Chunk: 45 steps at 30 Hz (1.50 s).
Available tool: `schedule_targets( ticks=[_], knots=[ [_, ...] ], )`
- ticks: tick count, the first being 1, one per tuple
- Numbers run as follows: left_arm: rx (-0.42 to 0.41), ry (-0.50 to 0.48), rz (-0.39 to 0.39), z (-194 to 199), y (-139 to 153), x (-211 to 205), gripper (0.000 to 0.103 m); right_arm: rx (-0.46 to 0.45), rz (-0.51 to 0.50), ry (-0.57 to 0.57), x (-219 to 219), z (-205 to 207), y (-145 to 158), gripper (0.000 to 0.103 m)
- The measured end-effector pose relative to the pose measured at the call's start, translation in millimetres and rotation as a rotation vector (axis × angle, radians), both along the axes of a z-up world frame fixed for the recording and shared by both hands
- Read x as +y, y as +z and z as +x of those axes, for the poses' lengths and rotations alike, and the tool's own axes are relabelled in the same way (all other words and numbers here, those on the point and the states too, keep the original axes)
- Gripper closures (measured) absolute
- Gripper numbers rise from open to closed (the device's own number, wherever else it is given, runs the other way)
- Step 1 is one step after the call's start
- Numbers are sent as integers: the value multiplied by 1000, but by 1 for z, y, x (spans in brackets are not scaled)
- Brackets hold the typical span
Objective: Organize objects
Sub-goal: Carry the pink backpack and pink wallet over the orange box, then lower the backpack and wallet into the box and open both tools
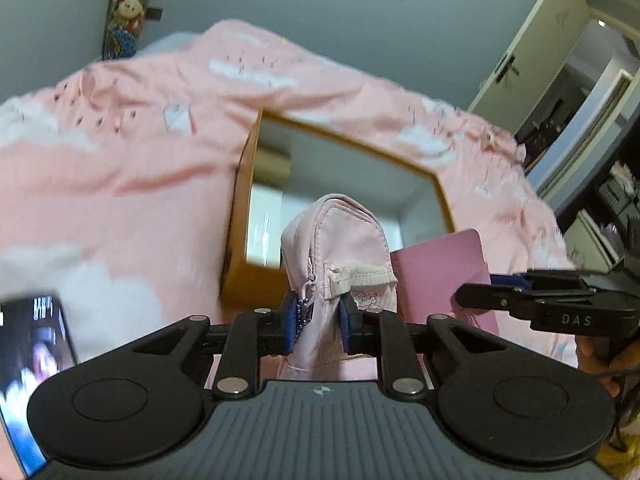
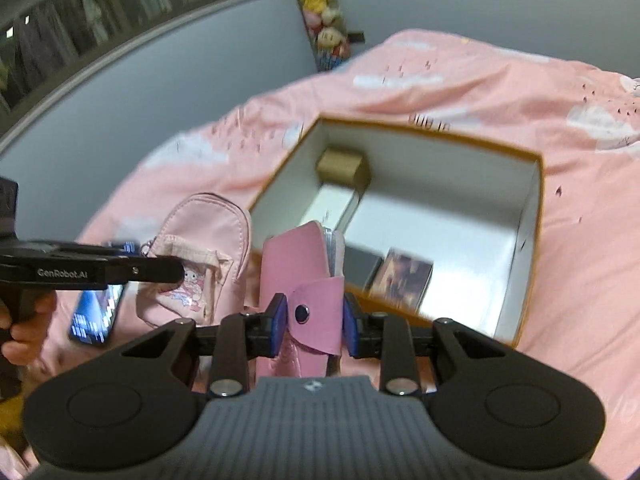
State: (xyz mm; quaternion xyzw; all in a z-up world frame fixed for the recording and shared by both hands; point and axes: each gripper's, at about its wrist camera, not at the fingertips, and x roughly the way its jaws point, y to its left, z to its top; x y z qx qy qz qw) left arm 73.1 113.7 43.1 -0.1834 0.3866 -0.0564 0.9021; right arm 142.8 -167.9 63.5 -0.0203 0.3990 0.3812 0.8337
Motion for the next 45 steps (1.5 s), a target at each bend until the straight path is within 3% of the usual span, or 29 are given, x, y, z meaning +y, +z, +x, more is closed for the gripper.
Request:
schedule_targets(
  ticks=[4, 7, 14, 19, 23, 29, 39, 45],
  knots=[
    [-22, 2, -15, 28, 9, 4, 80, -4, 48, -64, -3, 30, 9, 72],
    [-28, 21, 20, 51, 11, 5, 80, 40, 97, -129, -1, 62, 5, 72],
    [9, -13, 68, 106, 0, 0, 80, 170, 127, -237, 17, 139, -35, 72],
    [-6, -8, 175, 128, -4, -12, 80, 248, 115, -271, 36, 178, -68, 72],
    [19, -4, 178, 143, -11, -8, 80, 324, 114, -274, 53, 203, -96, 72],
    [34, -7, 199, 152, -18, -4, 80, 398, 109, -263, 71, 220, -126, 72],
    [47, -20, 198, 161, -24, -3, 80, 451, 74, -228, 84, 225, -144, 71],
    [61, -24, 179, 163, -26, -2, 80, 386, 1, -195, 92, 217, -141, 62]
  ],
)
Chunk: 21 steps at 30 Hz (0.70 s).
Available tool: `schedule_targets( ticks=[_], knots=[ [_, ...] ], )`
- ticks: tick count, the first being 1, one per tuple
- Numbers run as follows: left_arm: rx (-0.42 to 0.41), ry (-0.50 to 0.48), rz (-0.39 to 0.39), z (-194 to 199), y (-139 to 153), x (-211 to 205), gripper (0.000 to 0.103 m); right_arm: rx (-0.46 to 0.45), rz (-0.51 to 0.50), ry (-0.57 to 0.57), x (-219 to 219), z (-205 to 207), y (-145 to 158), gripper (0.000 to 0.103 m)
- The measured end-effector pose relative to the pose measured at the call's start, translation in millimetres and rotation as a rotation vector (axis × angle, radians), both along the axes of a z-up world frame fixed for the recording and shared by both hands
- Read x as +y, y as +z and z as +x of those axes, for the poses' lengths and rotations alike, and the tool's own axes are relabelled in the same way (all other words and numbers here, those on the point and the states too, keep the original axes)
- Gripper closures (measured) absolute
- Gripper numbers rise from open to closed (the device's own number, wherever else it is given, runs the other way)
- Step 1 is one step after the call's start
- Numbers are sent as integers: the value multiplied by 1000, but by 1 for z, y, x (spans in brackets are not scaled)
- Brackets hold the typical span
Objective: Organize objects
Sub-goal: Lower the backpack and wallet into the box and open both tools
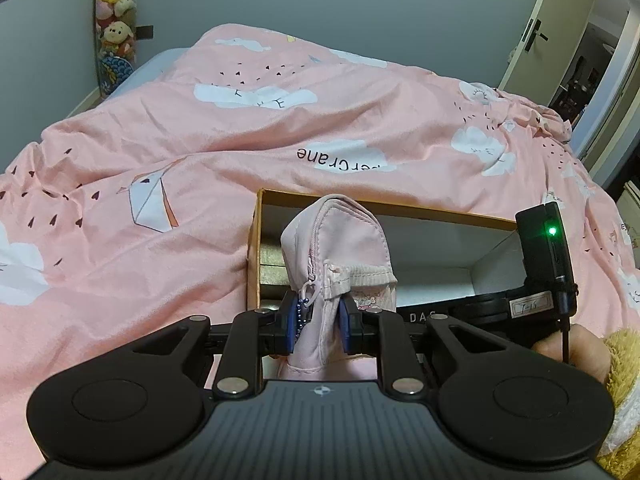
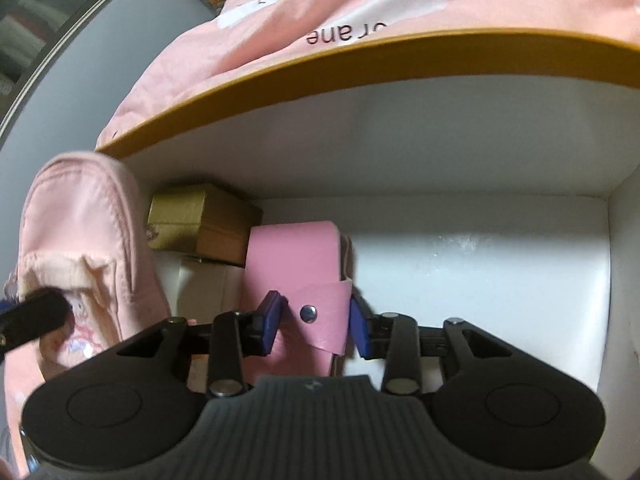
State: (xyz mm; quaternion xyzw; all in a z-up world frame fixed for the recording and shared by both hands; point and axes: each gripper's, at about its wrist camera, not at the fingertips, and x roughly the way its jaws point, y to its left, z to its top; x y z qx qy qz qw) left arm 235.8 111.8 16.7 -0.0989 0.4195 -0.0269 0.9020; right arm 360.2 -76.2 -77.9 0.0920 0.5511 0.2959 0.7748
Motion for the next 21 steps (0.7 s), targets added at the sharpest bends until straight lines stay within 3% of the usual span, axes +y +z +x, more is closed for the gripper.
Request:
schedule_targets(
  ticks=[7, 11, 14, 21],
  knots=[
    [32, -35, -83, 10, -4, -7, 80, -104, -36, -21, -23, -11, 28, 62],
    [106, -51, -154, 30, -27, -15, 80, -209, -98, -34, -40, -21, 48, 62],
    [138, -38, -147, 39, -41, -19, 80, -261, -133, -25, -45, -22, 52, 62],
    [169, -33, -101, 49, -55, -25, 78, -212, -36, 11, -42, -20, 47, 62]
  ],
)
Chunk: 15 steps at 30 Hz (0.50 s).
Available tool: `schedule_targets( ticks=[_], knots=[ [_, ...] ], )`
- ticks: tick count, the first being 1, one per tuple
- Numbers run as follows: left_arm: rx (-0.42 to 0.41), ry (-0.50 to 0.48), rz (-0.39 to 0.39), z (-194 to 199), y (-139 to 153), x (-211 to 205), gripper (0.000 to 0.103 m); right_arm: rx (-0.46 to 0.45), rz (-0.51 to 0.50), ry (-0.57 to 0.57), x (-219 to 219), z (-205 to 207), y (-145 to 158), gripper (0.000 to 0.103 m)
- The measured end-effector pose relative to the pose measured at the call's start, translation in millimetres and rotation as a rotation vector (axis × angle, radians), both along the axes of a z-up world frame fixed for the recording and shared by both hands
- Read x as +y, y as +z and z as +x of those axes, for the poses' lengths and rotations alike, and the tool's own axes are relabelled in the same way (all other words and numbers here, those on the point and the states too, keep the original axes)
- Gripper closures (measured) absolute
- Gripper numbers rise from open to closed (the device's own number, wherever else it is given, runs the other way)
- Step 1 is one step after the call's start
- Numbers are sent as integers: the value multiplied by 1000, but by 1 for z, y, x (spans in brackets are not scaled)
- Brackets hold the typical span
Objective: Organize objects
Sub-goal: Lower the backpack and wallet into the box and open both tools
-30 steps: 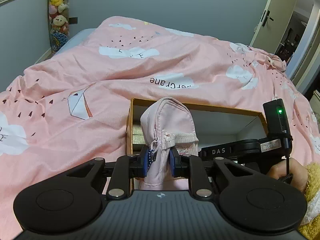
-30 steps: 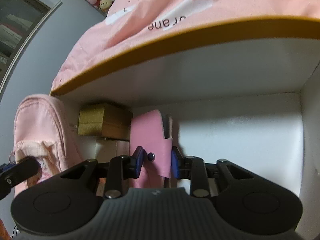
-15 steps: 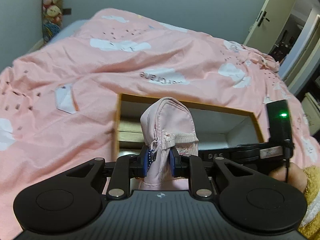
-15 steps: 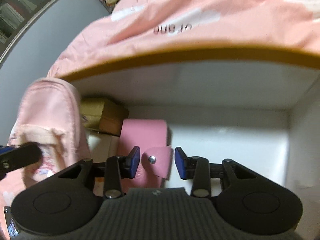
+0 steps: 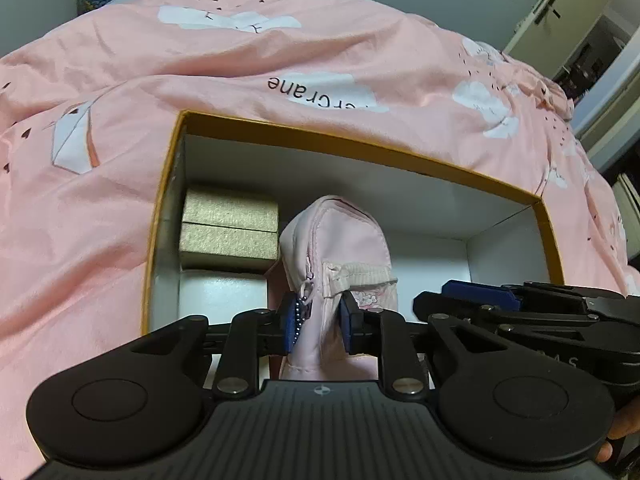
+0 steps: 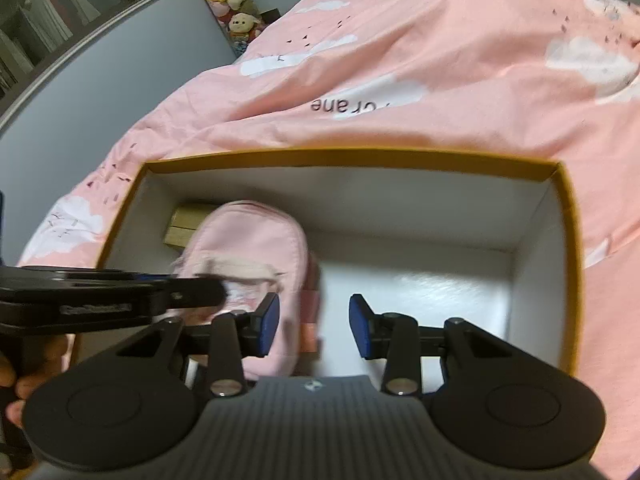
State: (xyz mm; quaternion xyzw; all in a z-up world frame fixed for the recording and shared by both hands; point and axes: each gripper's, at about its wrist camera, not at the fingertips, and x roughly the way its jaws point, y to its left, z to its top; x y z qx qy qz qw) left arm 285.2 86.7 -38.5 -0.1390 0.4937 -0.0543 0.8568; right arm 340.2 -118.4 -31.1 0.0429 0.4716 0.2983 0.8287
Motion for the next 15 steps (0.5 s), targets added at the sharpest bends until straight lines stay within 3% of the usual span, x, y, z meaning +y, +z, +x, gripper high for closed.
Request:
schedule_targets(
  ticks=[10, 15],
  knots=[
    [-47, -72, 172, -8, 9, -16, 66, 103, 78, 23, 10, 0, -20, 64],
    [-84, -75, 185, -19, 23, -12, 66, 108, 100, 34, 13, 1, -20, 79]
  ],
)
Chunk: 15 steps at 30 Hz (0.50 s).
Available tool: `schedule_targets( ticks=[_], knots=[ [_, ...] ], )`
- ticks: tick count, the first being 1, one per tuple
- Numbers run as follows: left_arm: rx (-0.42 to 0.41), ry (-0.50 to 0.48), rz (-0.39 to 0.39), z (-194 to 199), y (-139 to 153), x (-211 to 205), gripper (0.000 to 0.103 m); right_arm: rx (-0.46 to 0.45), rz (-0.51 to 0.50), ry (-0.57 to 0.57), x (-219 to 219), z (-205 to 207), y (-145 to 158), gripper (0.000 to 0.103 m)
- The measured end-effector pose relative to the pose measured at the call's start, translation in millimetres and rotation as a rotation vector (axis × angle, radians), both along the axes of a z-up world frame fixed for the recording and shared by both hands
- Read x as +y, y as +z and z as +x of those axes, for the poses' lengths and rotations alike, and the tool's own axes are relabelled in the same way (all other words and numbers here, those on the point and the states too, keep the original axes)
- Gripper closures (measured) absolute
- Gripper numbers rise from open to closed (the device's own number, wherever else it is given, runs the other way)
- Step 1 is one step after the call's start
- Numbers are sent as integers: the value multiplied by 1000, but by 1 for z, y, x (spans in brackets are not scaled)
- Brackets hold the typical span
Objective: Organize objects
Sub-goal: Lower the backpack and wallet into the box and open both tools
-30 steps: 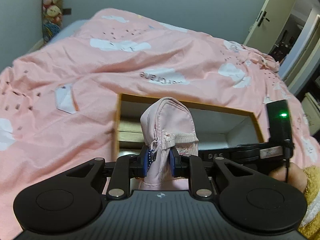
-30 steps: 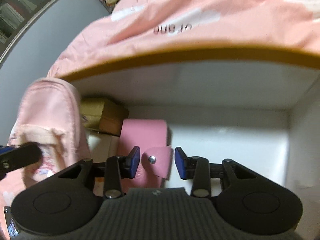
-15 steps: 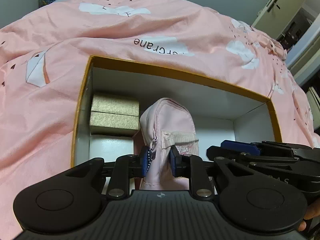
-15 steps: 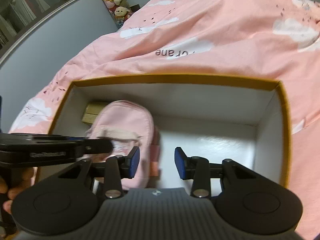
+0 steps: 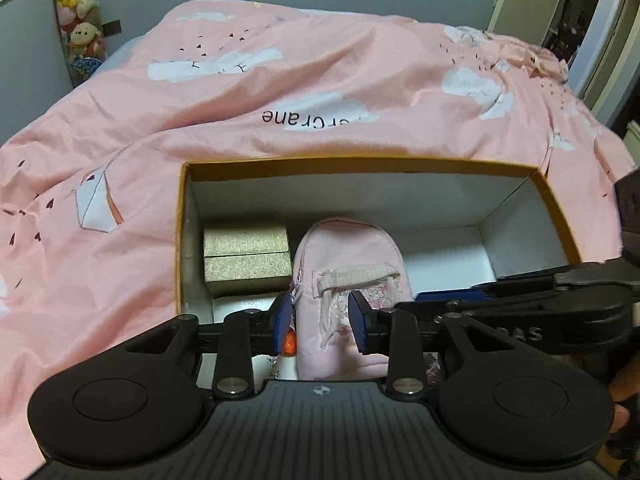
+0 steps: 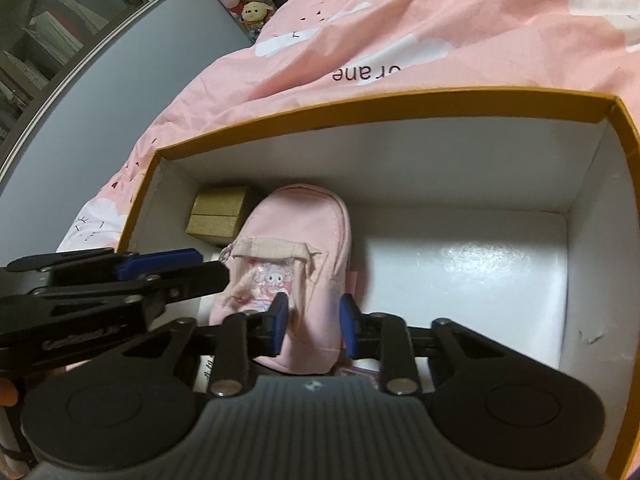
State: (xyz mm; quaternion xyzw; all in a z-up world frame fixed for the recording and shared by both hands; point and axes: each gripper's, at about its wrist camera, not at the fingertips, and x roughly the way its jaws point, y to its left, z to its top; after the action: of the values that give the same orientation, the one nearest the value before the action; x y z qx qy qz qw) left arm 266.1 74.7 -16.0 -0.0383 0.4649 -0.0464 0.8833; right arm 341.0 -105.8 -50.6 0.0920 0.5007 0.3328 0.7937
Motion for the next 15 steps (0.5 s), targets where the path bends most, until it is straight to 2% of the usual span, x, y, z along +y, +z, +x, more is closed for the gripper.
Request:
schedule_targets(
  ticks=[6, 11, 13, 15],
  knots=[
    [-38, -7, -13, -12, 4, -5, 66, -7, -37, 2, 12, 0, -2, 80],
    [-96, 20, -32, -31, 15, -11, 66, -51, -52, 12, 7, -11, 13, 77],
    [-149, 29, -42, -45, 23, -15, 65, -91, -56, 21, 3, -22, 25, 74],
    [-199, 32, -35, -61, 31, -21, 60, -148, -71, 33, 0, -36, 38, 63]
  ],
)
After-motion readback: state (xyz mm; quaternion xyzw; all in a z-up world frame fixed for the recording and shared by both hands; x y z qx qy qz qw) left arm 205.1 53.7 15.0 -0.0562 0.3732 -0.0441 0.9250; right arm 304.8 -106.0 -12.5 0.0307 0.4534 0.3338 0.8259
